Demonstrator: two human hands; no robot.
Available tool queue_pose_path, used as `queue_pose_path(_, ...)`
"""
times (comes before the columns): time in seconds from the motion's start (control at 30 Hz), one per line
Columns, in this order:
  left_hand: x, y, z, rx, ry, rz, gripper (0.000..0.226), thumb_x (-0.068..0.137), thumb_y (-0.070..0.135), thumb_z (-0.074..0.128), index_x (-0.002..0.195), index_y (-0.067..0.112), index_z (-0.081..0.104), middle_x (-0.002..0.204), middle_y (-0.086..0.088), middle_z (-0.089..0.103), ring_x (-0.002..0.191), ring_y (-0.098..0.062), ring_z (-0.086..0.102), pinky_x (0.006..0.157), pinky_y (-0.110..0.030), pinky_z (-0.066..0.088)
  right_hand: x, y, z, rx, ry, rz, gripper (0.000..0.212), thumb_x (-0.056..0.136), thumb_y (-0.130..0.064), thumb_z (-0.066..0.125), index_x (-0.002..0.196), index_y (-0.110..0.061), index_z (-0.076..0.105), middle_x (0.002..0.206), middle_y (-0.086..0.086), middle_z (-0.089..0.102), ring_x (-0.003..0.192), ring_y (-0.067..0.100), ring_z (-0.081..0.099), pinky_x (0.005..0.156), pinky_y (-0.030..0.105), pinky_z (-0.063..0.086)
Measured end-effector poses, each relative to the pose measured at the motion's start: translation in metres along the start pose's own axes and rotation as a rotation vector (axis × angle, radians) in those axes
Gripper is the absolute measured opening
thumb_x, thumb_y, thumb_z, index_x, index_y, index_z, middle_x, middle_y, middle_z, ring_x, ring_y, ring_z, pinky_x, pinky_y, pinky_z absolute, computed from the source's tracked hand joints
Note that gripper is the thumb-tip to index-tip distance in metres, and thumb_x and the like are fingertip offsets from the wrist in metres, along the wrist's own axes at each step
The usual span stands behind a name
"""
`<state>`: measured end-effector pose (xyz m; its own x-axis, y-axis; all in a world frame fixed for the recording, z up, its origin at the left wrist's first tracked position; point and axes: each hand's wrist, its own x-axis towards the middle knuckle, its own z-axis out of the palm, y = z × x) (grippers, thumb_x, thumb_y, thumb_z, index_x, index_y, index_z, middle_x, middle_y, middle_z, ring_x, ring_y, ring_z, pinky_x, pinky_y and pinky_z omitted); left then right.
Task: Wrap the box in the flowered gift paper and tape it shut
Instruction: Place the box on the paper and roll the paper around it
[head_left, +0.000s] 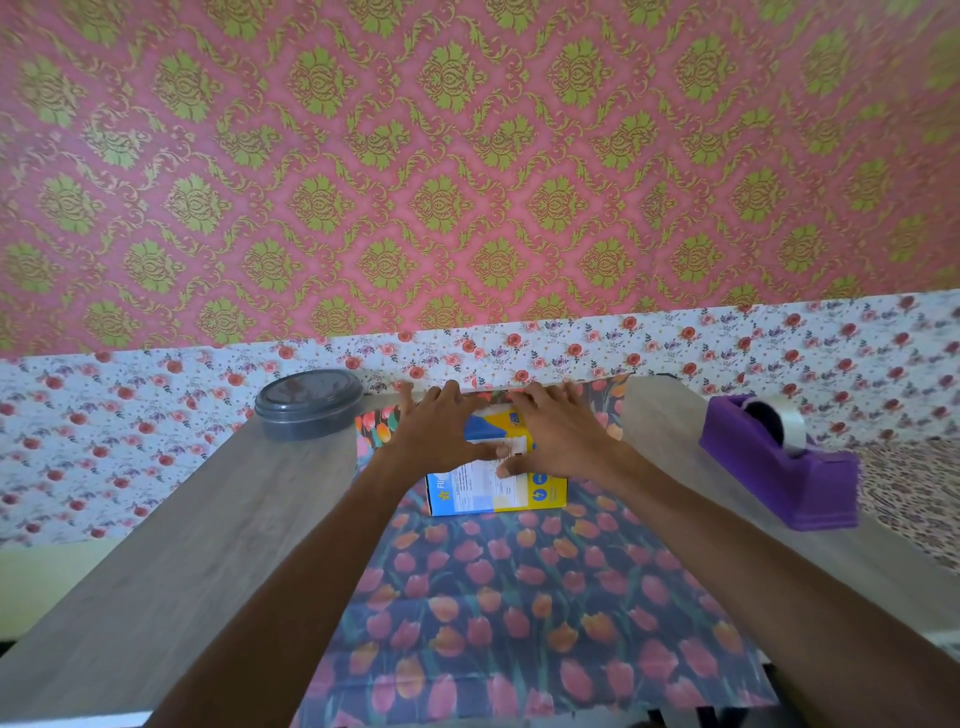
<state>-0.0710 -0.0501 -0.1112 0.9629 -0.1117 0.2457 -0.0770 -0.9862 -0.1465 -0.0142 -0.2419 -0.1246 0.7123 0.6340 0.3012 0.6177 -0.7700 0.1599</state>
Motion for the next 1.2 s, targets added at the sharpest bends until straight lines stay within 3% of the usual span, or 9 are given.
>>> queue_pose_path(0.23, -0.009, 0.005, -0.006, 0.020, 0.037, -0.007, 0.083, 0.076, 0.085, 0.037, 0.145, 0.038, 0.037, 0.123, -0.004, 0.049, 0.118, -0.025, 0.052, 0.112, -0.063, 0.015, -0.004, -0.007, -0.006, -0.008, 0.034, 0.016, 0.102, 0.060, -0.085, 0.062, 0.136, -0.018, 0.050, 0.133, 0.004, 0.049, 0.123, 0.029, 0.049, 0.117, 0.052, 0.016)
queue_pose_path(0.5, -0.026, 0.015, -0.005, 0.011, 0.146, -0.043, 0.071, 0.078, 0.082, 0.042, 0.134, 0.038, 0.049, 0.120, -0.002, 0.053, 0.115, -0.024, 0.056, 0.113, -0.060, 0.016, -0.016, -0.011, -0.010, 0.010, 0.086, 0.028, 0.099, 0.058, -0.085, 0.063, 0.132, -0.020, 0.053, 0.132, 0.000, 0.052, 0.120, 0.025, 0.054, 0.117, 0.050, 0.020)
queue_pose_path(0.73, -0.037, 0.020, 0.010, -0.050, 0.217, -0.126, 0.063, 0.086, 0.074, 0.043, 0.139, 0.040, 0.044, 0.133, 0.005, 0.047, 0.127, -0.021, 0.046, 0.108, -0.056, 0.025, -0.025, -0.013, -0.004, 0.076, 0.140, 0.062, 0.097, 0.063, -0.079, 0.066, 0.140, -0.022, 0.047, 0.138, -0.001, 0.046, 0.125, 0.023, 0.049, 0.110, 0.043, 0.033)
queue_pose_path(0.83, -0.039, 0.024, 0.011, -0.027, 0.234, -0.153, 0.068, 0.088, 0.071, 0.044, 0.145, 0.035, 0.033, 0.140, 0.004, 0.045, 0.132, -0.022, 0.043, 0.111, -0.058, 0.019, -0.025, -0.014, -0.004, 0.079, 0.155, 0.079, 0.096, 0.064, -0.078, 0.067, 0.140, -0.023, 0.046, 0.142, 0.001, 0.040, 0.124, 0.028, 0.048, 0.109, 0.044, 0.035)
queue_pose_path(0.93, -0.040, 0.028, 0.010, -0.025, 0.260, -0.189, 0.062, 0.087, 0.071, 0.044, 0.138, 0.034, 0.045, 0.140, 0.002, 0.041, 0.132, -0.023, 0.041, 0.113, -0.059, 0.009, -0.023, -0.016, -0.004, 0.109, 0.136, 0.085, 0.093, 0.065, -0.075, 0.069, 0.139, -0.023, 0.047, 0.142, 0.003, 0.043, 0.126, 0.029, 0.047, 0.107, 0.044, 0.038)
queue_pose_path(1.03, -0.040, 0.032, 0.011, 0.061, 0.342, -0.223, 0.064, 0.085, 0.071, 0.049, 0.131, 0.027, 0.053, 0.145, -0.005, 0.035, 0.133, -0.028, 0.037, 0.111, -0.056, 0.014, -0.018, -0.015, -0.004, 0.089, 0.126, 0.072, 0.093, 0.064, -0.077, 0.067, 0.137, -0.022, 0.051, 0.139, 0.002, 0.050, 0.129, 0.027, 0.045, 0.109, 0.043, 0.037)
queue_pose_path(1.1, -0.038, 0.032, 0.011, 0.043, 0.391, -0.175, 0.069, 0.084, 0.067, 0.056, 0.137, 0.023, 0.047, 0.149, -0.006, 0.033, 0.137, -0.029, 0.032, 0.111, -0.055, 0.017, -0.016, -0.014, -0.005, 0.094, 0.128, 0.066, 0.095, 0.062, -0.078, 0.068, 0.136, -0.021, 0.051, 0.138, 0.001, 0.052, 0.128, 0.025, 0.047, 0.109, 0.041, 0.037)
queue_pose_path(1.2, -0.031, 0.030, 0.008, -0.006, 0.337, -0.038, 0.075, 0.088, 0.056, 0.059, 0.148, 0.022, 0.031, 0.155, -0.004, 0.027, 0.144, -0.025, 0.022, 0.116, -0.050, 0.014, -0.015, -0.013, -0.005, 0.117, 0.136, 0.077, 0.105, 0.058, -0.080, 0.070, 0.139, -0.017, 0.045, 0.131, 0.003, 0.057, 0.121, 0.027, 0.053, 0.105, 0.040, 0.039)
